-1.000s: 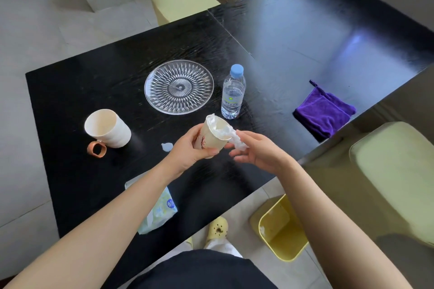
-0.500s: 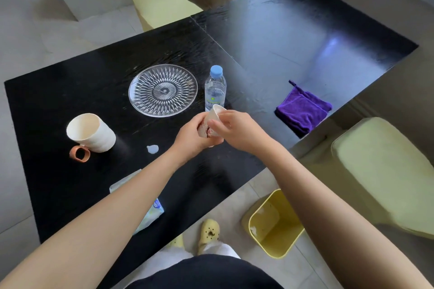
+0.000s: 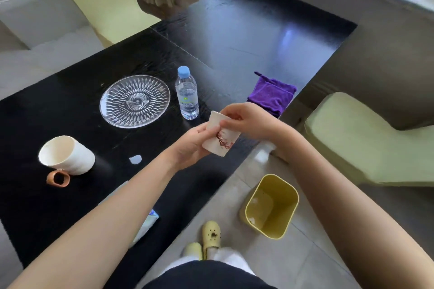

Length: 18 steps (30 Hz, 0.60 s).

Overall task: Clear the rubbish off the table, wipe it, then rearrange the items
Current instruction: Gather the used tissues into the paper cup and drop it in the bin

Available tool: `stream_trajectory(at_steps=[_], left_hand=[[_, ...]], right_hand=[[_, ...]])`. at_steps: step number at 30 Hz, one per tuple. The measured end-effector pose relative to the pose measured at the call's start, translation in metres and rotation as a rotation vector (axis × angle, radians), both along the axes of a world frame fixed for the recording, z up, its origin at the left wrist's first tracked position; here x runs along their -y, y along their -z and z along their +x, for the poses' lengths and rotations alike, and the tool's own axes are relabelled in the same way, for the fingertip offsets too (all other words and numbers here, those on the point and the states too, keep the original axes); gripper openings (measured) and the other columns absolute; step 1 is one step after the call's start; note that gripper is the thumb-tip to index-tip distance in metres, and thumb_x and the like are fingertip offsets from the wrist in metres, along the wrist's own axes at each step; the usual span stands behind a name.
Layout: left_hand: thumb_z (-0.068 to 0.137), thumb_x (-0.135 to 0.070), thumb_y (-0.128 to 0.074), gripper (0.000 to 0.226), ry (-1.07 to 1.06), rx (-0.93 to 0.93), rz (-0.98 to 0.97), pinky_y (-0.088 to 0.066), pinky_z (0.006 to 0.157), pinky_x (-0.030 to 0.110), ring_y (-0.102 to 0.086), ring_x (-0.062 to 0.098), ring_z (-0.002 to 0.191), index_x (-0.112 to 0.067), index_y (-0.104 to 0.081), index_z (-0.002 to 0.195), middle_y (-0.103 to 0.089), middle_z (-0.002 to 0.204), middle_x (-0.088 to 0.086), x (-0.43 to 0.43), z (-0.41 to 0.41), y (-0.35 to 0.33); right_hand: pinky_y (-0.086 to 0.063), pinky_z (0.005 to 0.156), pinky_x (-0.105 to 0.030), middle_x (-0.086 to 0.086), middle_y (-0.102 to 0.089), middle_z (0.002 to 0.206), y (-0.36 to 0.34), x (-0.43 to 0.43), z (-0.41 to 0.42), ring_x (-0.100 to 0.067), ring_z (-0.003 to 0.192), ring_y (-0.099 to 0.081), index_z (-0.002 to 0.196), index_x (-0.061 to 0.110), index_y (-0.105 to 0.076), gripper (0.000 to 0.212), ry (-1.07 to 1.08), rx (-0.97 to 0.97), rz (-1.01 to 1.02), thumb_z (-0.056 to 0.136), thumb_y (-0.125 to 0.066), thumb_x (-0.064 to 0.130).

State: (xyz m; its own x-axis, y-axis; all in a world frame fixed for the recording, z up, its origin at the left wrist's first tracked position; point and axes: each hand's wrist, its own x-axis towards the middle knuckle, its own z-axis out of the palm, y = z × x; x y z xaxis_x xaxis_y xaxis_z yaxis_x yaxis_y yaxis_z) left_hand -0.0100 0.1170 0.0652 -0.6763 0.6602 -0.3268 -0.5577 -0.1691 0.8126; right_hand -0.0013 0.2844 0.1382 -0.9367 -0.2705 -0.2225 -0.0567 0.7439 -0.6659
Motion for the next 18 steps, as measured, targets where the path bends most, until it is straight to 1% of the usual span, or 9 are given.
stream_trajectory(at_steps=[3,5,6,8,10,12,13,15,18], left_hand=[[0.093,-0.02,-0.047,0.037,-0.047,0.027,0.02,-0.055,0.075,0.025,-0.065,0.015,0.091,-0.005,-0.048,0.127,-0.063,0.109,0.009,-0.02,0.005,0.01],[0.088,-0.015,-0.055,0.032,-0.074,0.005,0.016,-0.056,0.071,0.025,-0.068,0.013,0.086,-0.008,-0.051,0.12,-0.065,0.104,0.007,-0.035,0.01,0.016],[0.087,-0.014,-0.058,0.031,-0.07,-0.02,0.004,-0.055,0.07,0.025,-0.068,0.014,0.086,-0.01,-0.053,0.117,-0.066,0.102,0.006,-0.043,0.014,0.019],[0.086,-0.013,-0.061,0.025,-0.051,-0.075,-0.028,-0.055,0.071,0.027,-0.067,0.017,0.088,-0.012,-0.056,0.11,-0.067,0.1,0.005,-0.059,0.02,0.022],[0.084,-0.017,-0.064,0.023,-0.034,-0.134,-0.079,-0.054,0.071,0.029,-0.066,0.019,0.09,-0.016,-0.057,0.106,-0.067,0.099,0.005,-0.075,0.027,0.025],[0.081,-0.025,-0.068,0.027,-0.001,-0.188,-0.136,-0.056,0.072,0.031,-0.066,0.021,0.094,-0.02,-0.058,0.105,-0.066,0.101,0.006,-0.089,0.035,0.03],[0.079,-0.029,-0.069,0.028,0.015,-0.214,-0.169,-0.057,0.075,0.033,-0.066,0.022,0.096,-0.023,-0.058,0.105,-0.066,0.102,0.006,-0.096,0.04,0.033],[0.081,-0.03,-0.069,0.029,0.034,-0.24,-0.222,-0.057,0.079,0.035,-0.065,0.025,0.1,-0.023,-0.058,0.107,-0.066,0.104,0.007,-0.11,0.049,0.041],[0.083,-0.027,-0.067,0.037,0.059,-0.252,-0.3,-0.056,0.076,0.031,-0.064,0.026,0.102,-0.016,-0.055,0.117,-0.065,0.109,0.009,-0.13,0.058,0.059]], right_hand=[[-0.05,0.09,-0.037,-0.005,-0.065,0.112,0.005,-0.018,0.019,-0.021,0.103,-0.059,0.109,0.013,-0.066,0.025,0.128,-0.021,0.036,0.088,-0.062,0.026],[-0.046,0.096,-0.035,-0.003,-0.056,0.122,0.013,-0.031,0.034,-0.019,0.112,-0.049,0.116,0.018,-0.062,0.034,0.226,-0.044,0.069,0.084,-0.067,0.028],[-0.046,0.096,-0.033,-0.003,-0.053,0.123,0.017,-0.037,0.041,-0.018,0.113,-0.049,0.121,0.017,-0.058,0.041,0.293,-0.036,0.055,0.082,-0.069,0.028],[-0.051,0.088,-0.032,-0.003,-0.055,0.118,0.024,-0.049,0.056,-0.017,0.104,-0.056,0.125,0.013,-0.053,0.047,0.422,0.058,0.007,0.083,-0.069,0.028],[-0.056,0.077,-0.031,-0.007,-0.063,0.106,0.032,-0.062,0.071,-0.016,0.09,-0.062,0.115,0.009,-0.059,0.036,0.494,0.187,-0.079,0.086,-0.065,0.029],[-0.056,0.061,-0.019,-0.006,-0.066,0.094,0.041,-0.075,0.085,-0.01,0.075,-0.062,0.105,0.008,-0.063,0.027,0.518,0.236,-0.158,0.088,-0.063,0.029],[-0.052,0.053,-0.013,-0.003,-0.066,0.089,0.046,-0.08,0.091,-0.006,0.071,-0.061,0.104,0.009,-0.064,0.026,0.535,0.239,-0.189,0.088,-0.063,0.029],[-0.048,0.05,-0.009,0.0,-0.064,0.086,0.06,-0.091,0.1,-0.004,0.071,-0.06,0.107,0.009,-0.062,0.026,0.578,0.251,-0.253,0.087,-0.065,0.026],[-0.051,0.052,-0.011,-0.004,-0.065,0.09,0.088,-0.109,0.105,-0.006,0.075,-0.063,0.109,0.007,-0.062,0.028,0.623,0.287,-0.303,0.085,-0.067,0.021]])
